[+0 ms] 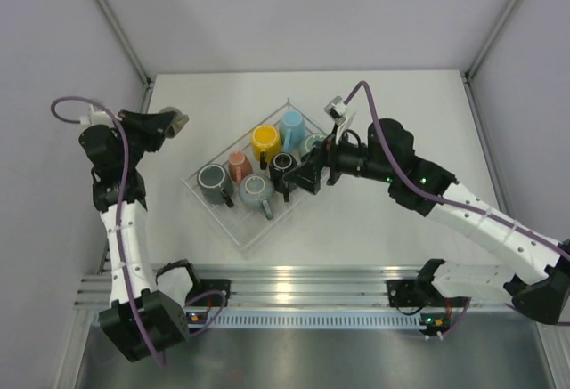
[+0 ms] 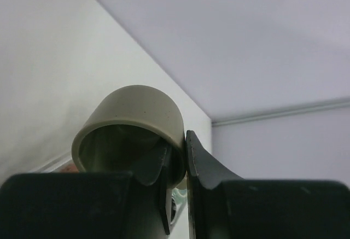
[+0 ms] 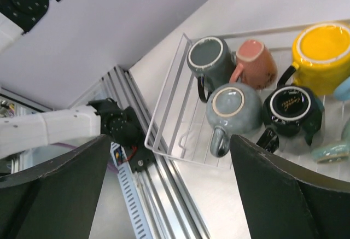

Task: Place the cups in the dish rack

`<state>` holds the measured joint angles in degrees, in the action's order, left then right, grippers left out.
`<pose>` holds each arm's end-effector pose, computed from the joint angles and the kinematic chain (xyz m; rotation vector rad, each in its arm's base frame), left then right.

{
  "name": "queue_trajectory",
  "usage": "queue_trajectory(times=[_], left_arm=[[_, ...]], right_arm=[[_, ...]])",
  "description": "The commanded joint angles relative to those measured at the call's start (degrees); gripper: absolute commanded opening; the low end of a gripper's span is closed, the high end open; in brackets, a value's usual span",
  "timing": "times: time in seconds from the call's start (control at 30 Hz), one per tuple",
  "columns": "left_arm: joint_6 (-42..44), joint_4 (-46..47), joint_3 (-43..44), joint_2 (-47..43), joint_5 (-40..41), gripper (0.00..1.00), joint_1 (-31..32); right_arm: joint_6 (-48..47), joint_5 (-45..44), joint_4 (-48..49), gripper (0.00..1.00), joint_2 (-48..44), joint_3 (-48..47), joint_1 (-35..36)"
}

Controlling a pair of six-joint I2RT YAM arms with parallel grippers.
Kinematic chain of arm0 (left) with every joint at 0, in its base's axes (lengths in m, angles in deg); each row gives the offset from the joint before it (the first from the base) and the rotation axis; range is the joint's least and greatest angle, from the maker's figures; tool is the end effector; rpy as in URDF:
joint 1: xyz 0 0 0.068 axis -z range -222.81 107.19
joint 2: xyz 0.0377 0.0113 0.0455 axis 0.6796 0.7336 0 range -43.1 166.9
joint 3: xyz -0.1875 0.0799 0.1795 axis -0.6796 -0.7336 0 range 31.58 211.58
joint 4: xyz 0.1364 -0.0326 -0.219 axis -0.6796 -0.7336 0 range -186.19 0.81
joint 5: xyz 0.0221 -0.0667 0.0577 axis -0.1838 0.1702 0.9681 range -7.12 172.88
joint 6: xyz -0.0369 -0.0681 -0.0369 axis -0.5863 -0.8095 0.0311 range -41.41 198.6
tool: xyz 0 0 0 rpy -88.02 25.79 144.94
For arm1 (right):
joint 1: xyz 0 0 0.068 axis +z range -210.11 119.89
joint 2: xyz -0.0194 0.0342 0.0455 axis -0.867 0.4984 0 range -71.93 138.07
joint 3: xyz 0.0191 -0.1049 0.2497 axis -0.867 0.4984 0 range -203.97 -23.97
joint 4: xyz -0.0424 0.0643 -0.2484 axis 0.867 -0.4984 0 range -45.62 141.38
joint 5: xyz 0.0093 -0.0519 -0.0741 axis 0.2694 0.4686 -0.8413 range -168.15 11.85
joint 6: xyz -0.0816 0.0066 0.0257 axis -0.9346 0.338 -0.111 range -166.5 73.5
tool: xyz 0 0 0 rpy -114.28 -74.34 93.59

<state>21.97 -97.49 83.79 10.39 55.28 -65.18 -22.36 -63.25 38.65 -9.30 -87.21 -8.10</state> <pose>0.2422 0.0617 0.3556 -0.8368 1.5895 -0.8508 0.1608 0.2373 0.3784 -0.6613 1.8200 1.1579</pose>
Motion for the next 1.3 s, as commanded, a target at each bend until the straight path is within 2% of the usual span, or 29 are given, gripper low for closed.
queue_trajectory(times=[0.0, 0.03, 0.2, 0.37, 0.47, 0.7, 1.27], left_arm=[[-6.9, 22.9, -1.1, 1.0, -18.4, 0.0, 1.0], [-6.9, 26.7, -1.3, 1.0, -19.6, 0.0, 1.6], [-3.6, 33.4, -3.1, -1.3, -21.3, 0.0, 8.1], [-4.8, 46.4, -6.8, -1.1, -24.0, 0.0, 16.7], [-4.5, 49.9, -6.9, -1.0, -25.7, 0.0, 21.0], [-2.1, 51.7, -6.2, -2.3, -27.0, 0.0, 27.2], [2.0, 53.7, -4.3, -2.6, -27.2, 0.0, 34.1]], right_arm=[[2.5, 12.4, 6.6, 0.92, 2.7, -5.0, -5.0], [2.7, 13.7, 6.8, 0.93, 3.4, -5.8, -5.7], [7.2, 17.0, 10.7, 0.98, 7.5, -9.9, -8.8], [16.0, 16.0, 21.4, 0.99, 10.4, -10.6, -9.8], [20.2, 15.3, 27.4, 1.0, 11.7, -9.7, -10.2], [27.2, 16.7, 38.2, 1.0, 14.0, -7.3, -10.6], [31.0, 18.4, 40.4, 0.99, 18.0, -8.1, -10.5]])
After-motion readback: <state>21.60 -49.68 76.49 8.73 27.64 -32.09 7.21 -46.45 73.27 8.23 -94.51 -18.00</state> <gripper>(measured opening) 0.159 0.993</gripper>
